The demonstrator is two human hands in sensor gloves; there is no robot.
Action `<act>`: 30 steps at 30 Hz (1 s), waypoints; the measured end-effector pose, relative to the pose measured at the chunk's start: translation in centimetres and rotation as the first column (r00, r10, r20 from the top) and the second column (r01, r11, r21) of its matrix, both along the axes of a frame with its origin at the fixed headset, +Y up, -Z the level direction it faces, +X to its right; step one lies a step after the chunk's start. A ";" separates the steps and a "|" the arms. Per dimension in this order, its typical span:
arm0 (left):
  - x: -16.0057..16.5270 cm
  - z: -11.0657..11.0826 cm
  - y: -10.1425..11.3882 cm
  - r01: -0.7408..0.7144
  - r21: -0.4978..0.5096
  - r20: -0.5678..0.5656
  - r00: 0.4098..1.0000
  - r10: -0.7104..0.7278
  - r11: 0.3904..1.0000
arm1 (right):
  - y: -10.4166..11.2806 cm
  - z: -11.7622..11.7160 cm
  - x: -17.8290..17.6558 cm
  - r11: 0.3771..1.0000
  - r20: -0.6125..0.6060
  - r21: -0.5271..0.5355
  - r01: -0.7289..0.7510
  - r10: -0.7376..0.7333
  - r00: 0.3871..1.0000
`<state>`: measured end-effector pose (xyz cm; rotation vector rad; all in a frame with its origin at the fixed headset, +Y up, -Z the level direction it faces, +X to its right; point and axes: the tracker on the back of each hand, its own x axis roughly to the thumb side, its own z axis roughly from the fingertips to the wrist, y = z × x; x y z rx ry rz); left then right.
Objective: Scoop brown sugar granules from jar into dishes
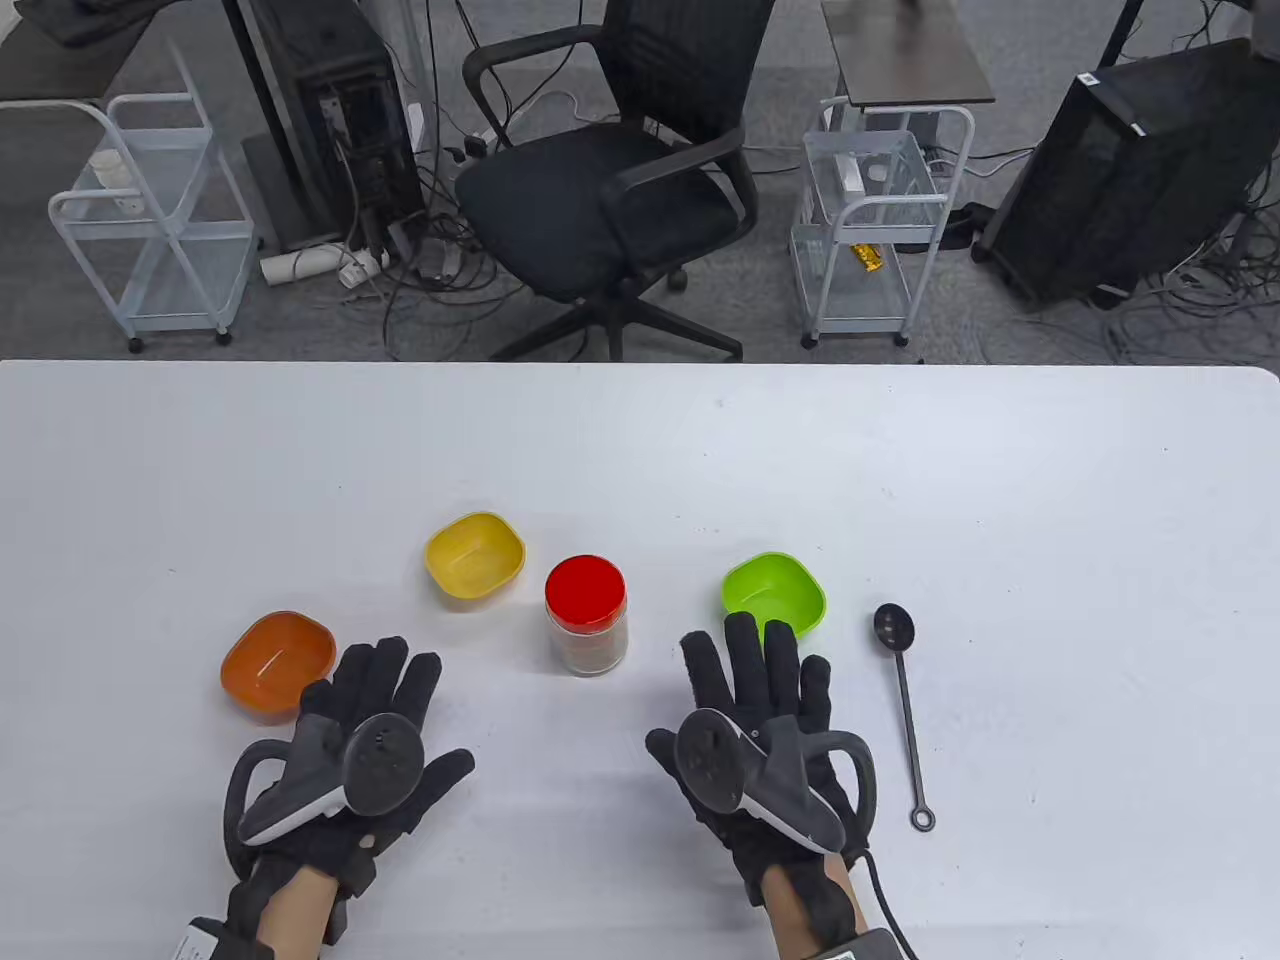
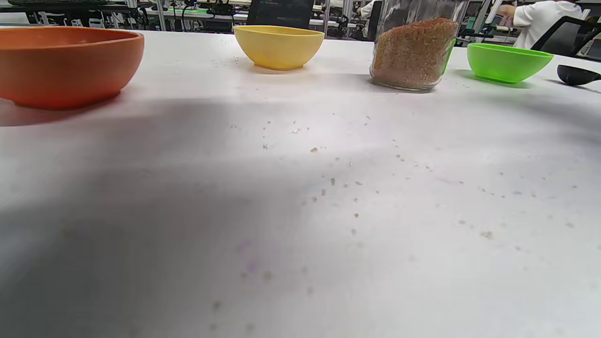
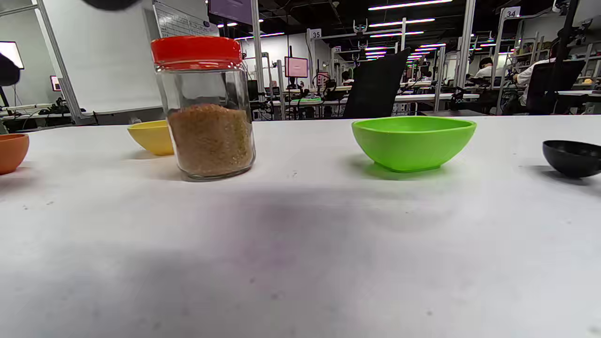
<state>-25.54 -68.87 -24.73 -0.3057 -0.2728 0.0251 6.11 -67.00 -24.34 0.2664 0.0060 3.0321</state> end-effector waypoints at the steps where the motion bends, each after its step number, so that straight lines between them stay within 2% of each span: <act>1: 0.0 0.0 0.0 0.001 -0.003 -0.001 1.000 -0.001 1.000 | 0.0 0.0 -0.1 1.000 -0.002 -0.001 -0.002 0.002 1.000; 19: -0.5 0.1 -0.2 0.000 -0.026 -0.039 0.999 -0.001 1.000 | -0.6 -0.2 -0.5 0.999 -0.022 -0.042 -0.003 0.002 1.000; 25: -0.7 0.1 -0.4 -0.001 -0.049 -0.062 0.998 -0.002 0.999 | -0.1 -0.4 -1.2 0.999 -0.040 -0.032 -0.011 0.009 0.999; 30: -0.7 0.2 -0.5 0.003 -0.061 -0.072 0.997 -0.008 0.998 | 1.1 -1.7 -2.1 0.999 -0.054 -0.028 -0.027 0.026 0.998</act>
